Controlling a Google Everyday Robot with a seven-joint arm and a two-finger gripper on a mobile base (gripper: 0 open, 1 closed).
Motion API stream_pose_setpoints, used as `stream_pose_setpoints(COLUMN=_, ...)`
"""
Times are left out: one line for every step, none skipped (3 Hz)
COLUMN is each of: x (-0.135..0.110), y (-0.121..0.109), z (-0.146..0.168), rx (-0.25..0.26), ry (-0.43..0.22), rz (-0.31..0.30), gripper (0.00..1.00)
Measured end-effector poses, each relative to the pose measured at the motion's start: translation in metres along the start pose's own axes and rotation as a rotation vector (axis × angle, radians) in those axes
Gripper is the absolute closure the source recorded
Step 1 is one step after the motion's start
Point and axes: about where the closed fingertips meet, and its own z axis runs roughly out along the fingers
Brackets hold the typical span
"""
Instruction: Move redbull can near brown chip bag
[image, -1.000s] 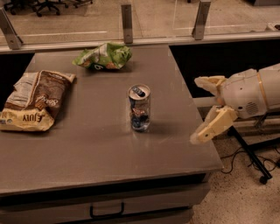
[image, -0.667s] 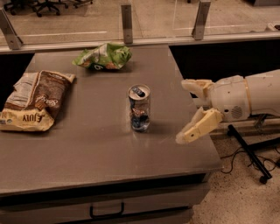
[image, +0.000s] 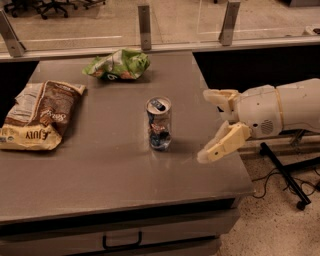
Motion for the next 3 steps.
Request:
stream_pose_setpoints(x=0.001, y=0.003, z=0.024, rx=-0.025, ry=-0.027, rz=0.007, gripper=0.0)
stream_pose_setpoints(x=0.002, y=0.003, z=0.05, rx=-0.057, ry=-0.056, rz=0.003, gripper=0.0)
stream_pose_setpoints(x=0.003, y=0.001, z=0.08, rx=-0.09, ry=-0.091, rz=0.011, gripper=0.18)
